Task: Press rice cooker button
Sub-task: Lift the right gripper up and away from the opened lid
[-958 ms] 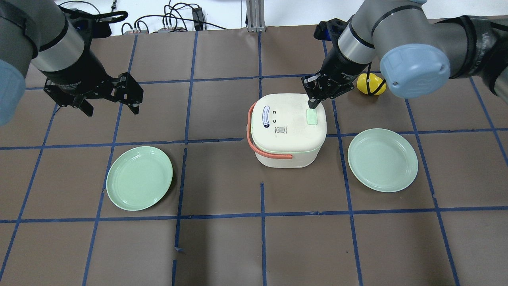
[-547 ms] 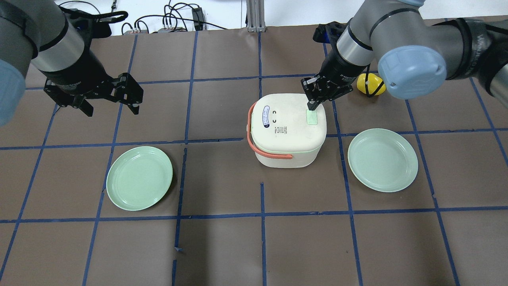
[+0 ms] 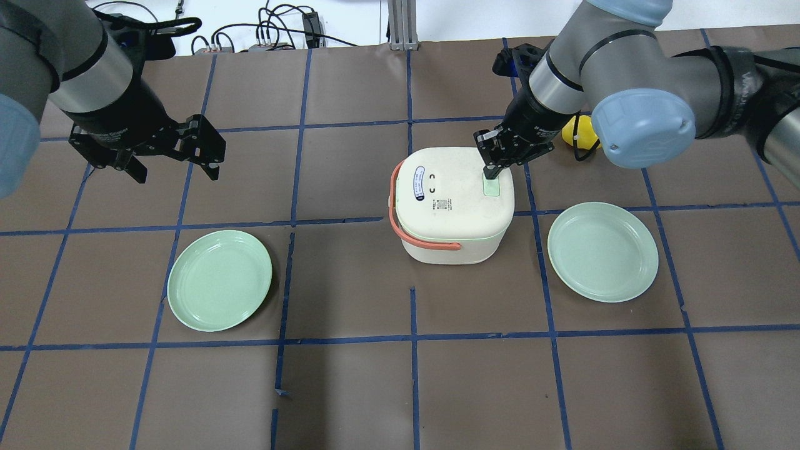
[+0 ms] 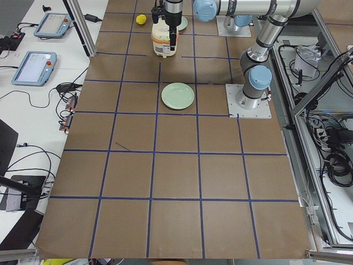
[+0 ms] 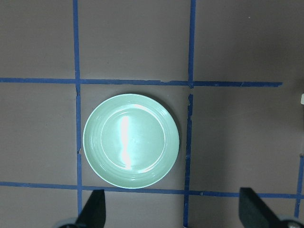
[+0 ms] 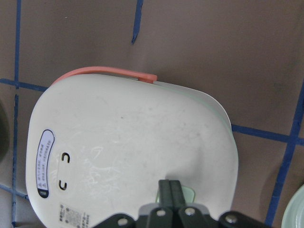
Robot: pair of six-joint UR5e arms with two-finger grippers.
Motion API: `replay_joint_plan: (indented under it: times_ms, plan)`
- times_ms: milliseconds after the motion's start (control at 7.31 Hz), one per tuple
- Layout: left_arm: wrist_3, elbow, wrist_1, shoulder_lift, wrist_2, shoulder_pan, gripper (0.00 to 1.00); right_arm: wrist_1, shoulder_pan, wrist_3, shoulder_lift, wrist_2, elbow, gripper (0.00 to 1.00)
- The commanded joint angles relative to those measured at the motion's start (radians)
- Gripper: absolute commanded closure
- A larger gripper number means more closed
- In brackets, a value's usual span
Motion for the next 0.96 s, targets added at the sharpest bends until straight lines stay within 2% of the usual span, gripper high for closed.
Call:
replay_joint_plan:
  times_ms: [0,821]
  plan:
    - [0.000,0.000,-0.001,0.000,0.000,0.000,0.00,-0.003,0.000,0.000,0.002,0.000,0.002,0.91]
    - [0.000,0.000,0.000,0.000,0.000,0.000,0.00,-0.005,0.001,0.002,0.011,0.000,-0.005,0.91]
